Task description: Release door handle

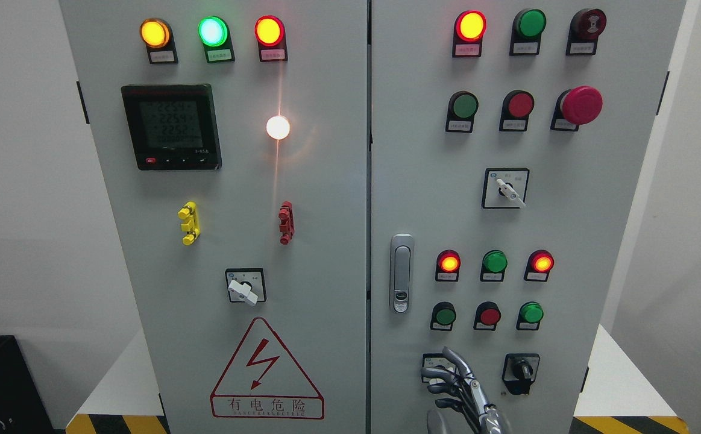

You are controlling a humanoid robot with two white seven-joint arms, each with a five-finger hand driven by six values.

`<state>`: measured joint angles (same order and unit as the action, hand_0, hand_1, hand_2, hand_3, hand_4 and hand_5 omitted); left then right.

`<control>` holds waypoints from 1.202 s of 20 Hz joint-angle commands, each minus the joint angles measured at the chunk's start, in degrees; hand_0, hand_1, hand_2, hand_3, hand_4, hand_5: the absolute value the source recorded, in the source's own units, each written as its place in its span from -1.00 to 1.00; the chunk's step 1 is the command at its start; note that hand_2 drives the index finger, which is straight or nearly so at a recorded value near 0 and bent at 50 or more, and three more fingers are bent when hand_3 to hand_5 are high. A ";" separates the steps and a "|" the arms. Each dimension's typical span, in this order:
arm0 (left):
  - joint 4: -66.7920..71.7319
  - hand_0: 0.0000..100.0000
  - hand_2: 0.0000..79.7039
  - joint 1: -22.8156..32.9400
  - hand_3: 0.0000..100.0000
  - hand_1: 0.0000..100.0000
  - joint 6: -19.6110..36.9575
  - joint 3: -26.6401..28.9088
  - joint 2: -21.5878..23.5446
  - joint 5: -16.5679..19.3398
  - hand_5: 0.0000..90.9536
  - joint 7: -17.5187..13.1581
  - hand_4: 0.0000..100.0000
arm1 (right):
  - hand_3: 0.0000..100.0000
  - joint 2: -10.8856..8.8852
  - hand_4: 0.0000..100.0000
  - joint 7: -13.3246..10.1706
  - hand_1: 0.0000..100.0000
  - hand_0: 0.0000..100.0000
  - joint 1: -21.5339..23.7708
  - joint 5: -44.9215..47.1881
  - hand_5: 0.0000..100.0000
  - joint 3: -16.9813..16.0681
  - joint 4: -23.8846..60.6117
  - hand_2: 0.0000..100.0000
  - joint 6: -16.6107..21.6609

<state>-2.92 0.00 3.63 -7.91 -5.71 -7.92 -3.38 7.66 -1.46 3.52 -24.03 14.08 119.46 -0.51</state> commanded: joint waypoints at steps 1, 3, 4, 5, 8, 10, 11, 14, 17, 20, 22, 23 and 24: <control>0.02 -0.76 -1.00 1.05 -1.00 0.11 -0.03 0.00 0.00 0.01 -1.00 -0.05 -1.00 | 0.11 0.07 0.45 -1.96 -0.56 -0.03 -1.41 -13.65 0.59 0.34 -0.11 -1.00 -0.11; 0.02 -0.76 -1.00 1.05 -1.00 0.11 -0.03 0.00 0.00 0.01 -1.00 -0.05 -1.00 | 0.23 0.07 0.51 -3.63 -0.55 0.00 -2.90 -18.84 0.73 0.34 -0.37 -1.00 -0.20; 0.02 -0.76 -1.00 1.05 -1.00 0.11 -0.03 0.00 0.00 0.01 -1.00 -0.05 -1.00 | 0.40 0.07 0.61 -4.33 -0.52 0.01 -3.25 -21.47 0.85 0.34 -0.37 -1.00 -0.37; 0.02 -0.76 -1.00 1.05 -1.00 0.11 -0.03 0.00 0.00 0.01 -1.00 -0.05 -1.00 | 0.40 0.16 0.62 -5.39 -0.51 0.01 -3.87 -24.63 0.86 0.25 -0.28 -1.00 -0.55; -0.07 -0.76 -1.00 1.05 -1.00 0.11 -0.03 0.00 0.00 -0.08 -1.00 -0.05 -1.00 | 0.57 0.16 0.73 -6.80 -0.43 -0.02 -5.63 -34.31 0.96 0.07 -0.37 -1.00 -2.91; 0.02 -0.76 -1.00 1.05 -1.00 0.11 -0.03 0.00 0.00 0.01 -1.00 -0.05 -1.00 | 0.65 0.16 0.80 -6.80 -0.43 -0.01 -5.80 -39.32 1.00 0.25 -0.37 -1.00 -3.71; 0.02 -0.76 -1.00 1.05 -1.00 0.11 -0.03 0.00 0.00 0.01 -1.00 -0.05 -1.00 | 0.67 0.16 0.80 -6.72 -0.44 -0.01 -5.80 -42.13 1.00 0.25 -0.37 -1.00 -3.71; 0.02 -0.76 -1.00 1.05 -1.00 0.11 -0.03 0.00 0.00 0.01 -1.00 -0.05 -1.00 | 0.70 0.16 0.82 -6.01 -0.44 0.01 -5.98 -49.95 1.00 0.34 -0.37 -1.00 -3.80; 0.02 -0.76 -1.00 1.05 -1.00 0.11 -0.03 0.00 0.00 0.01 -1.00 -0.05 -1.00 | 0.70 0.25 0.83 -4.78 -0.45 0.03 -6.68 -53.49 1.00 0.51 -0.54 -1.00 -3.63; 0.02 -0.76 -1.00 1.05 -1.00 0.11 -0.03 0.00 0.00 0.01 -1.00 -0.05 -1.00 | 0.70 0.34 0.83 -3.99 -0.45 0.04 -9.31 -54.90 1.00 0.95 -1.77 -1.00 -3.63; 0.02 -0.76 -1.00 1.05 -1.00 0.11 -0.03 0.00 0.00 0.01 -1.00 -0.05 -1.00 | 0.70 0.34 0.82 -3.73 -0.47 0.05 -11.16 -56.39 1.00 1.56 -2.83 -1.00 -3.71; 0.02 -0.76 -1.00 1.05 -1.00 0.11 -0.03 0.00 0.00 0.01 -1.00 -0.05 -1.00 | 0.70 0.34 0.82 -3.73 -0.47 0.05 -11.51 -57.26 1.00 2.00 -3.18 -1.00 -3.71; 0.02 -0.76 -1.00 1.05 -1.00 0.11 -0.03 0.00 0.00 0.01 -1.00 -0.05 -1.00 | 0.70 0.34 0.82 -3.64 -0.48 0.05 -11.52 -57.80 1.00 2.09 -3.27 -1.00 -3.71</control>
<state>-2.91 0.00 3.63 -7.91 -5.71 -7.92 -3.38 7.88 -5.40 -5.35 -76.24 14.81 118.25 -4.12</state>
